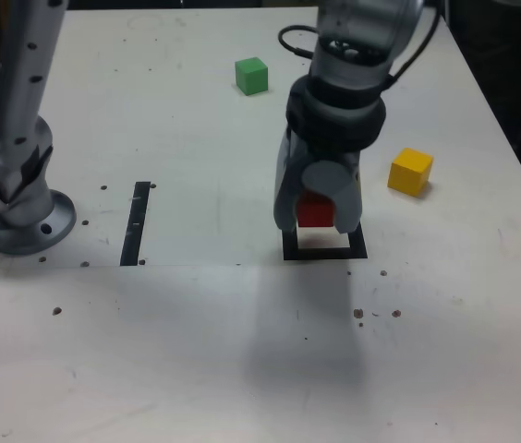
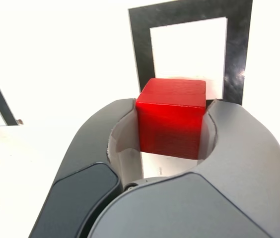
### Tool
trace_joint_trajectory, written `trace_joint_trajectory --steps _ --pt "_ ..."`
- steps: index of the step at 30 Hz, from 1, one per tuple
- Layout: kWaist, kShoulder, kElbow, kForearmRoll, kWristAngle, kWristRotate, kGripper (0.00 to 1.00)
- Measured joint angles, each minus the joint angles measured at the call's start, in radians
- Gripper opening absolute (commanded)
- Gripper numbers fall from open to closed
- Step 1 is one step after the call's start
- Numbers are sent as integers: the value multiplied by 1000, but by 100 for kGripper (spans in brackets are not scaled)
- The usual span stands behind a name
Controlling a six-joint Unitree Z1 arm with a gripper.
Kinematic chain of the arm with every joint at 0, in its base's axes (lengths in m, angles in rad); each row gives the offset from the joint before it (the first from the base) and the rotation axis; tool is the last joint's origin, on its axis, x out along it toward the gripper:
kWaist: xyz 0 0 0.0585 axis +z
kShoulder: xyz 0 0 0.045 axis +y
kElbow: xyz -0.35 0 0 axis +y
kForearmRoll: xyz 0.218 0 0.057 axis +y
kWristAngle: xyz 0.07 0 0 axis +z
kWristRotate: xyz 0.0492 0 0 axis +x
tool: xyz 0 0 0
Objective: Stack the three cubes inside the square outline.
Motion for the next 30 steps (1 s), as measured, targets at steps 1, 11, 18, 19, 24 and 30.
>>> trace_joint_trajectory --steps 1,11,18,19,24,30 --pt "0 9 -8 6 0 0 25" --pt "31 61 -15 -8 -47 65 25" --pt "50 78 -9 -9 -55 78 26" --pt "54 80 -7 -9 -55 79 26" --pt "68 100 -5 -18 -56 93 28" --pt "75 101 -3 -27 -56 104 29"
